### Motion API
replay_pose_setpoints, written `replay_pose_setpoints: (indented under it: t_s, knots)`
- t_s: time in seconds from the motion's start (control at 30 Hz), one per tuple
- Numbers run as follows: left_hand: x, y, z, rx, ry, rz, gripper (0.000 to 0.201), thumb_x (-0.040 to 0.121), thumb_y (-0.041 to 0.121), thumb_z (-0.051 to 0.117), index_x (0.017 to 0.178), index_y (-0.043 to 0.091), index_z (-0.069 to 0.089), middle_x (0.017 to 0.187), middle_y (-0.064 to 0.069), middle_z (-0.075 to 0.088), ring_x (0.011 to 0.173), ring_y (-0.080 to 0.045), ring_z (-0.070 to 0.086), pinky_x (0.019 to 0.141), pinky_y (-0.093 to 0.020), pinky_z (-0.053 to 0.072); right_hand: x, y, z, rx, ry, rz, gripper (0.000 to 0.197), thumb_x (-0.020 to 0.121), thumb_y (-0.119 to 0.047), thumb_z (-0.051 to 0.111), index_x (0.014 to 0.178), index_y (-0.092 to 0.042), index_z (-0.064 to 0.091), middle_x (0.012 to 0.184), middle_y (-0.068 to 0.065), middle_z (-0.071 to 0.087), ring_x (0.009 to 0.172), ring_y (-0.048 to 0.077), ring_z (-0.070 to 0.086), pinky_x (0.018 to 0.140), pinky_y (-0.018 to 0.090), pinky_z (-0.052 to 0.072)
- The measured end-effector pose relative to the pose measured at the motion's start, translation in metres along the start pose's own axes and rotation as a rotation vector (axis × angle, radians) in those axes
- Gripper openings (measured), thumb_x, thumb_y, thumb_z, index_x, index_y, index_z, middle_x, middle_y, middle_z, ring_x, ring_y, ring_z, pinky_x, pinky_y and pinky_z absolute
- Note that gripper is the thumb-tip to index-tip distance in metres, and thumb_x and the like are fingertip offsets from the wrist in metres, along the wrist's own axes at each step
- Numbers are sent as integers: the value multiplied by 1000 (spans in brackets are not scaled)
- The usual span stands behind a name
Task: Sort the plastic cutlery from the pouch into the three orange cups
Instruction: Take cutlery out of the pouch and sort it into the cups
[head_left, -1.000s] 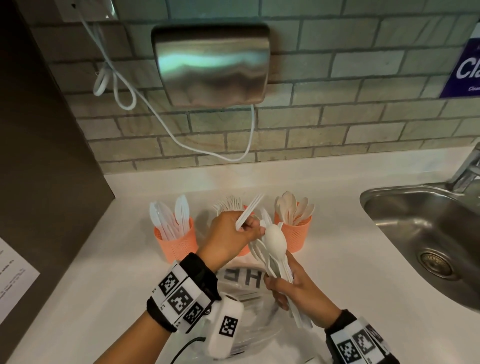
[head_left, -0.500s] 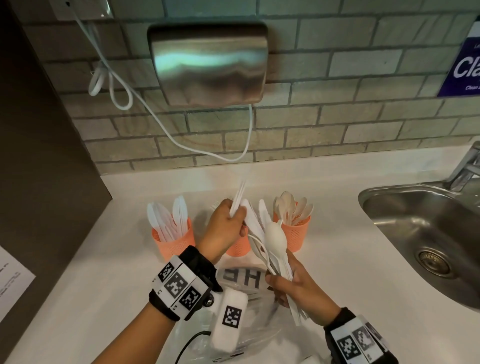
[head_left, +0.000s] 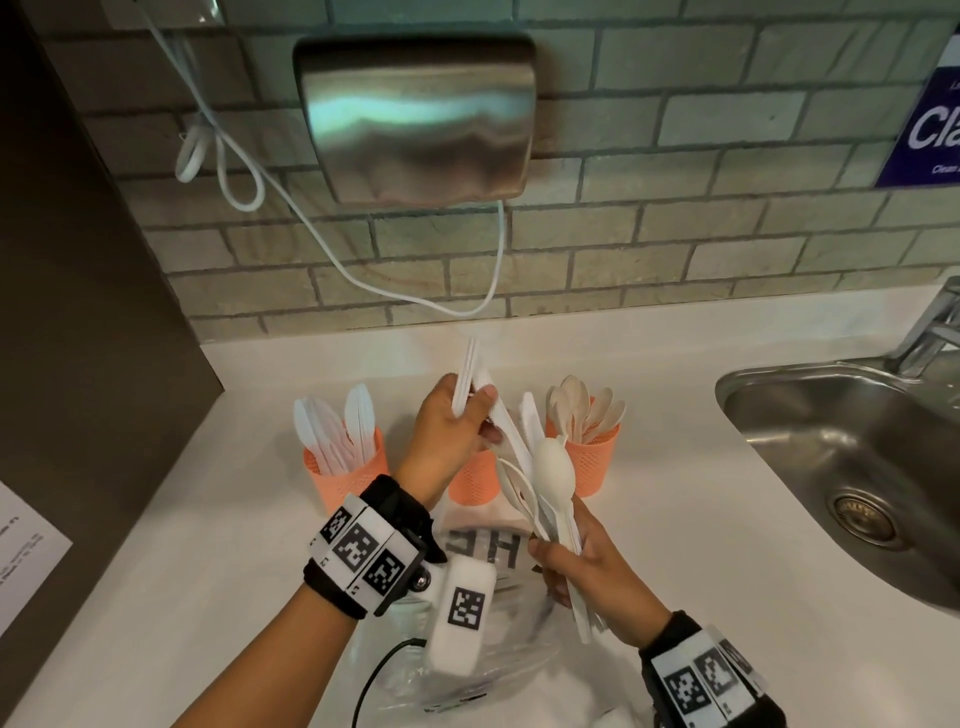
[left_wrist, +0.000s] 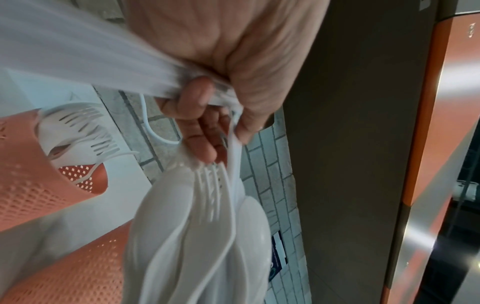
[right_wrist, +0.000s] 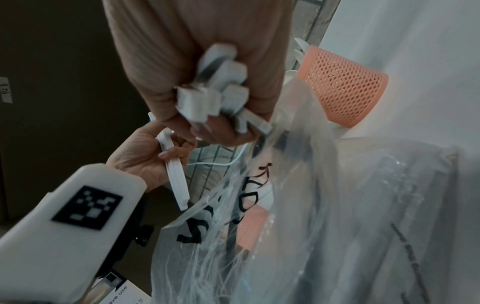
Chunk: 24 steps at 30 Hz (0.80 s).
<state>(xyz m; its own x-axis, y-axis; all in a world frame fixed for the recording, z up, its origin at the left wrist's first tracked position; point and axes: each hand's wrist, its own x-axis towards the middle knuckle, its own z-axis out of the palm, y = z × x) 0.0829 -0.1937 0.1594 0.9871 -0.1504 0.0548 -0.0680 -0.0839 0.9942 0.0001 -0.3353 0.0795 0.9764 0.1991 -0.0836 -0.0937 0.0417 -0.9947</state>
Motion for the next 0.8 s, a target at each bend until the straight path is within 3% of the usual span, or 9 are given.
replay_pose_setpoints:
  t_s: [0.1, 0.2, 0.3, 0.37, 0.47, 0.6, 0.7, 0.8]
  knots:
    - [-5, -2, 3, 54, -61, 3, 26, 89, 11, 59, 108, -6, 57, 79, -11, 60, 57, -5, 57, 42, -5, 35, 1, 0, 3, -3, 27, -10, 47, 75, -18, 55, 118, -29, 41, 67, 2, 44, 43, 5, 42, 42, 19, 39]
    - [-7, 0, 5, -10, -71, -2, 22, 90, 11, 57, 102, -7, 61, 67, -5, 55, 41, 3, 51, 41, -4, 34, 1, 1, 5, -12, 52, -29, 50, 75, -17, 55, 121, -28, 40, 66, -1, 45, 43, 5, 43, 43, 19, 40]
    - [-4, 6, 5, -82, -28, -7, 16, 95, 19, 49, 91, 7, 59, 75, -15, 56, 47, -2, 49, 38, -7, 32, 0, 2, 6, -8, 63, -40, 42, 84, -10, 55, 119, -27, 42, 63, -4, 47, 44, 5, 43, 44, 19, 40]
    - [-2, 11, 5, -142, -3, 9, 18, 97, 22, 43, 87, 13, 54, 77, -10, 62, 54, -8, 51, 37, -9, 34, -1, 3, 7, -3, 65, -43, 38, 89, -3, 53, 116, -27, 43, 59, -7, 49, 44, 6, 43, 44, 19, 40]
    - [0, 18, 5, -230, 75, 73, 20, 99, 21, 37, 84, 14, 48, 60, 1, 67, 43, -5, 50, 34, -11, 30, -2, 4, 9, 17, 85, -45, 39, 80, -15, 55, 116, -24, 42, 51, -11, 50, 42, 6, 42, 43, 18, 39]
    - [6, 20, 1, -272, 225, 186, 22, 100, 24, 35, 83, 19, 48, 49, 4, 63, 41, -2, 49, 37, -13, 32, -3, 7, 8, 67, 103, -41, 44, 76, -17, 52, 119, -18, 42, 54, -7, 47, 41, 7, 40, 42, 19, 38]
    - [11, 26, -8, -320, 334, 237, 26, 101, 26, 32, 82, 20, 49, 41, 6, 52, 40, -3, 45, 43, -15, 39, -4, 8, 8, 95, 117, -37, 44, 75, -18, 53, 118, -21, 43, 61, 0, 45, 42, 7, 40, 42, 19, 37]
    - [14, 31, -20, -417, 319, 157, 23, 101, 25, 34, 84, 18, 49, 43, 9, 40, 38, -6, 44, 43, -18, 41, -3, 7, 8, 78, 148, -58, 40, 73, -17, 51, 112, -24, 45, 66, 4, 44, 43, 5, 41, 43, 18, 38]
